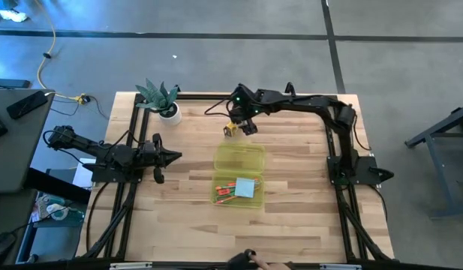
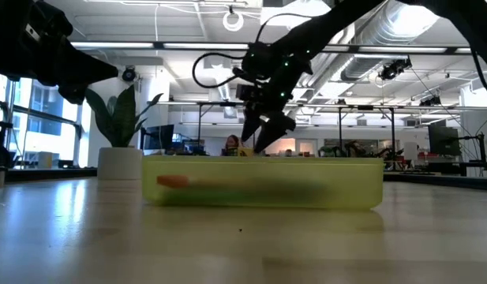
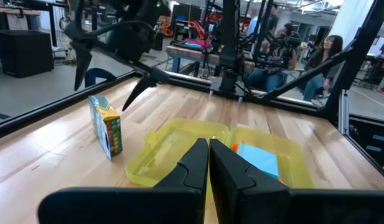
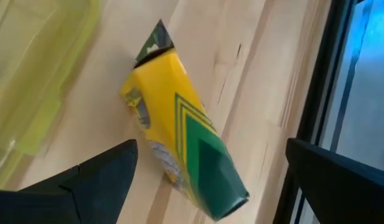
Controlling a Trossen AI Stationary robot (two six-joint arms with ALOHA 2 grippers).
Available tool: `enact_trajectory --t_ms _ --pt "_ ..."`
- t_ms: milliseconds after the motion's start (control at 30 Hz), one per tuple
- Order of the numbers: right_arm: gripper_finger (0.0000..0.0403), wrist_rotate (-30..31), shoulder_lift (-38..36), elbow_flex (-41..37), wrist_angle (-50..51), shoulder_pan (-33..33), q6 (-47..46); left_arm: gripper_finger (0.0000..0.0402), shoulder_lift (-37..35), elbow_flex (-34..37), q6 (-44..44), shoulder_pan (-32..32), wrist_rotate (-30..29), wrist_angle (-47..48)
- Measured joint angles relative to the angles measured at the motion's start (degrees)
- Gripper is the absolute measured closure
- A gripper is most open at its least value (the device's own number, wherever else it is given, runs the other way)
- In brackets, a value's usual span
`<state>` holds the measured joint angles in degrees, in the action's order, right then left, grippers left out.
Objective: Pack school essentials
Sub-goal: Put the yellow crayon box into the yellow box
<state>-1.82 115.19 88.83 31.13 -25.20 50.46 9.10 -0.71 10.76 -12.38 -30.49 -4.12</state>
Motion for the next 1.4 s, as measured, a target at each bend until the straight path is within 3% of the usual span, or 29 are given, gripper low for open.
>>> enact_trajectory --t_ms 233,500,1400 --pt "0.001 0.06 3.33 0.46 0.55 -0.06 -0.56 0.0396 0.0 0.0 0.0 -0.01 0.01 0.02" --pt "0.0058 0.08 4.62 0.46 0.96 -0.3 -1.77 0.0396 0.0 0.0 0.02 0.0 0.01 0.02" --pt "0.03 1.38 4.54 0.42 3.36 -0.27 -7.69 0.0396 0.0 0.0 0.02 0.0 0.04 0.0"
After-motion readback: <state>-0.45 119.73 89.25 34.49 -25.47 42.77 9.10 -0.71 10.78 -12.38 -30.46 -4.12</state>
